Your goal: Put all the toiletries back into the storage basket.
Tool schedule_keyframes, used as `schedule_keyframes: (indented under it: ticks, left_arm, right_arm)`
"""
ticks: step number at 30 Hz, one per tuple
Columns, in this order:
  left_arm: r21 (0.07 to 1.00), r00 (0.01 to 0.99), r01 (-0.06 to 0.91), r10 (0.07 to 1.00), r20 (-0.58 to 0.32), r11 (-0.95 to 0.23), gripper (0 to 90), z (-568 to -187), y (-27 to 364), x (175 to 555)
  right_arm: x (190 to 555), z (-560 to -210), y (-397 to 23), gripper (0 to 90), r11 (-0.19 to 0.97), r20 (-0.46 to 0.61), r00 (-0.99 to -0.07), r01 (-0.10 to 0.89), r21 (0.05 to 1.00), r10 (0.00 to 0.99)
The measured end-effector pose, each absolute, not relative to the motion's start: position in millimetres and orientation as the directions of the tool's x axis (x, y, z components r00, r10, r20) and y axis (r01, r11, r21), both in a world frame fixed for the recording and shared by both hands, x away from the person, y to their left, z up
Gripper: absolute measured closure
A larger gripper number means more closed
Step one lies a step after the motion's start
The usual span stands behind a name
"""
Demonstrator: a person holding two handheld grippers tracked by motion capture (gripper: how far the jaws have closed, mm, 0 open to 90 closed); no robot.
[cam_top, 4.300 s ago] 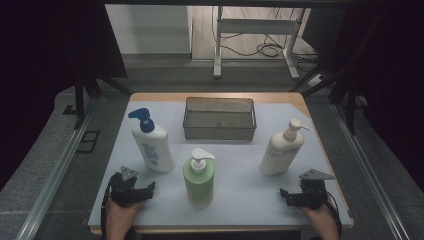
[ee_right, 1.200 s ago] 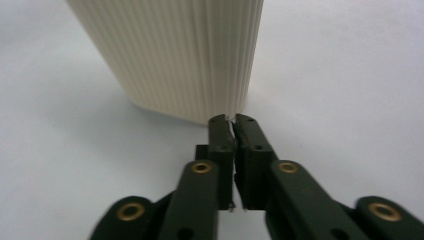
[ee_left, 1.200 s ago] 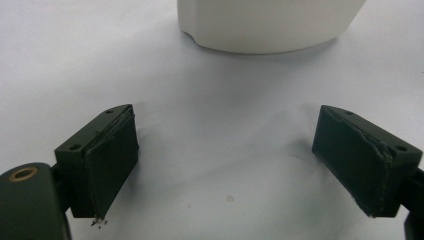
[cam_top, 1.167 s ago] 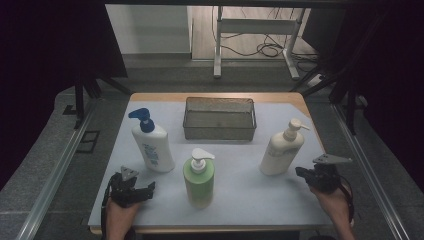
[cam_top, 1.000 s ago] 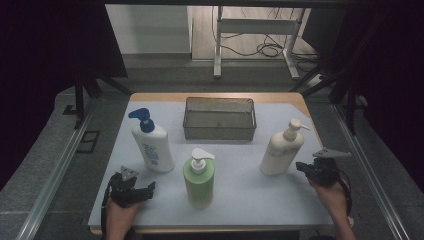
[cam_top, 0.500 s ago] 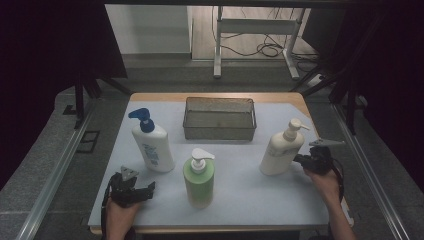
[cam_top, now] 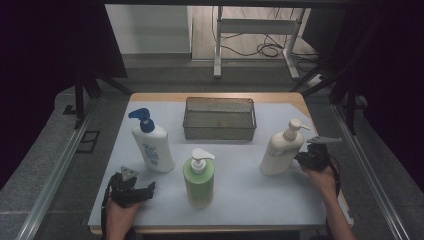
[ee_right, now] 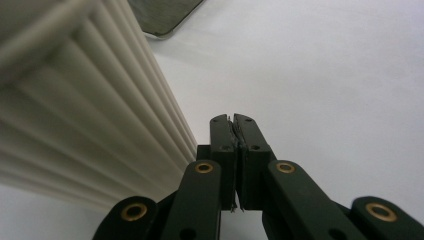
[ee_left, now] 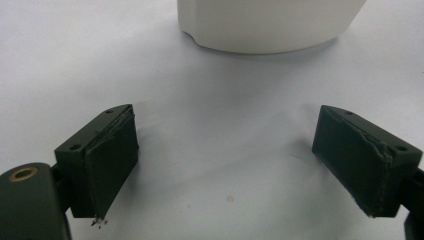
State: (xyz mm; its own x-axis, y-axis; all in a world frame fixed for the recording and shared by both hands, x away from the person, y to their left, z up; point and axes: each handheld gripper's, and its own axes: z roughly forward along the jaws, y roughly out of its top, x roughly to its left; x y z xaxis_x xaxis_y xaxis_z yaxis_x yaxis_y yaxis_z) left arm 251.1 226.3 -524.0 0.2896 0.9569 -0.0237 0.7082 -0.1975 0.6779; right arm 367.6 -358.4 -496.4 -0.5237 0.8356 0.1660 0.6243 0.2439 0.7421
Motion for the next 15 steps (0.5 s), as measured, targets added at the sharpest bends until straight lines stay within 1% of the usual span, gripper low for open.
schedule_keyframes:
  ticks: [3, 15]
  left_arm:
    - [0.678, 0.289, 0.708, 0.957, -0.024, -0.198, 10.9, -524.0, 226.3, 251.0]
    - [0.678, 0.289, 0.708, 0.957, -0.023, -0.197, 10.9, -524.1, 226.2, 251.0]
  right_arm:
    - [368.6, -499.7, -355.6, 89.9, 0.257, 0.167, -0.533, 0.63, 0.733, 0.83]
    - [363.3, -499.8, -354.6, 90.0, 0.268, 0.177, -0.544, 0.639, 0.721, 0.82]
